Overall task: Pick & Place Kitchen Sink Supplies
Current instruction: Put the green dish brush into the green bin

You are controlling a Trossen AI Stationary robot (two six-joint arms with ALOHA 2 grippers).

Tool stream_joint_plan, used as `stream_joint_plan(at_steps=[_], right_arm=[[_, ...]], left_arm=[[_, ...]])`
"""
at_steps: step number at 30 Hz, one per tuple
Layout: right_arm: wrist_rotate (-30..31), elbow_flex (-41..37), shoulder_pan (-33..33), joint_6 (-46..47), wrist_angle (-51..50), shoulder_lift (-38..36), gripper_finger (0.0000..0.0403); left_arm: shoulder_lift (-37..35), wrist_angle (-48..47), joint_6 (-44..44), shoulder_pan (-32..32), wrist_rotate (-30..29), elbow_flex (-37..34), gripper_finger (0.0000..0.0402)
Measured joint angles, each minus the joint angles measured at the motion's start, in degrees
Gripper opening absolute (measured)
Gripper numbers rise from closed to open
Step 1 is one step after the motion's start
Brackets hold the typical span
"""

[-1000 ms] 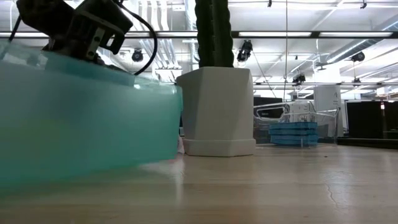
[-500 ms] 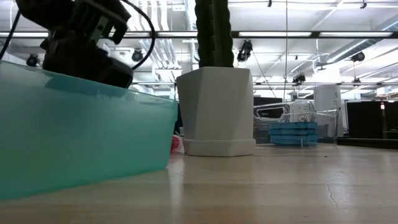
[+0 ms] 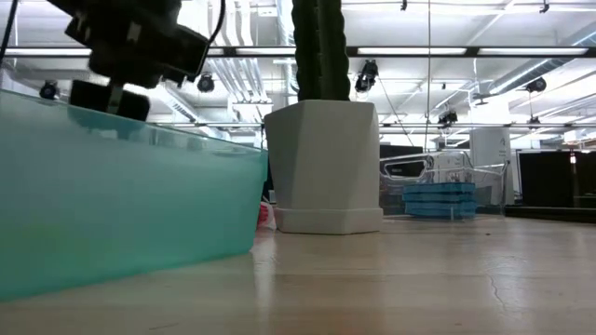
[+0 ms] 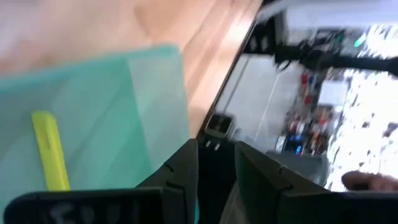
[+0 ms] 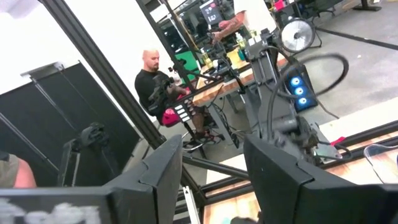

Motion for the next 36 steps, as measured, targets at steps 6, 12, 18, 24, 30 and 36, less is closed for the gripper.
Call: stream_joint_plan(at_steps=[6,12,18,24,30,36], right_arm=[[0.0,0.0,0.0,-0.4,0.0,0.0,0.0165],[0.0,0.0,0.0,-0.6,0.0,0.0,0.0171],[-0.1,0.0,0.2,0.7,-0.1,0.0,0.0168],[0.0,0.0,0.8,0.8,-0.1,0.0,0.0160],[0.0,0.0,1.0,-0.1,-0.1,0.0,0.0163],[0.0,0.0,1.0,-1.1,-0.1,0.0,0.0166]], left_arm=[[-4.6,-2.1,8.5,6.9,-2.6,-0.5,0.0097],[-4.1,-9.3,32.7,16.1,0.6,0.7,0.0097],[-2.3,-17.9,57.1,21.7,2.6,2.9,0.0097],[-2.4,-36.5,64.0,22.5,-11.3,6.7,0.0096],[-2.4,-43.8,57.1,22.5,-19.3,5.5,0.0096],[-2.4,-42.2,54.2,22.5,-18.8,2.6,0.0098]])
